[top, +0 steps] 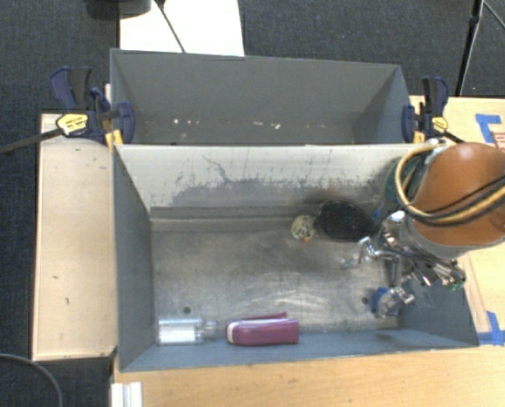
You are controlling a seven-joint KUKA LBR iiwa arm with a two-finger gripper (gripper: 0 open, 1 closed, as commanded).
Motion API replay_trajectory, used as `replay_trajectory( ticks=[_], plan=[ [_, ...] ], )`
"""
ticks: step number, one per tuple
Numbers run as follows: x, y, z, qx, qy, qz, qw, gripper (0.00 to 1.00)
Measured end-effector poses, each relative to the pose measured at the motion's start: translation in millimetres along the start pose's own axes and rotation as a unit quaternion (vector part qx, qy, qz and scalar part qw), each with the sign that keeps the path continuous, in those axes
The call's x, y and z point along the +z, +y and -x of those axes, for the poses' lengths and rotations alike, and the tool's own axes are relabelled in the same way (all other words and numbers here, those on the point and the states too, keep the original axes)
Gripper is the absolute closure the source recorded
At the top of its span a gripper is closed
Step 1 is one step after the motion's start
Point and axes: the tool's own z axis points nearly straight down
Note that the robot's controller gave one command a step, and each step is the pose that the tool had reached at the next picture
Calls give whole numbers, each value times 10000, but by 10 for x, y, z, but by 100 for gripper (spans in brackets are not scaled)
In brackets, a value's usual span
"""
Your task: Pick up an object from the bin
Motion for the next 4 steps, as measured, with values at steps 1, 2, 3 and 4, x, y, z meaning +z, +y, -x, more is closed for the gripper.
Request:
replay_trajectory(
  ticks=[1, 2, 3, 4],
  plan=[
    [296, -459, 344, -1032, -77, 17, 9946, 0],
    [246, 286, 757, -2858, -30, 9, 9583, 0],
    [-127, -84, 34, -3813, 5, -3, 9245, 0],
    [243, -525, 180, -4483, -43, 28, 8939, 0]
  ],
)
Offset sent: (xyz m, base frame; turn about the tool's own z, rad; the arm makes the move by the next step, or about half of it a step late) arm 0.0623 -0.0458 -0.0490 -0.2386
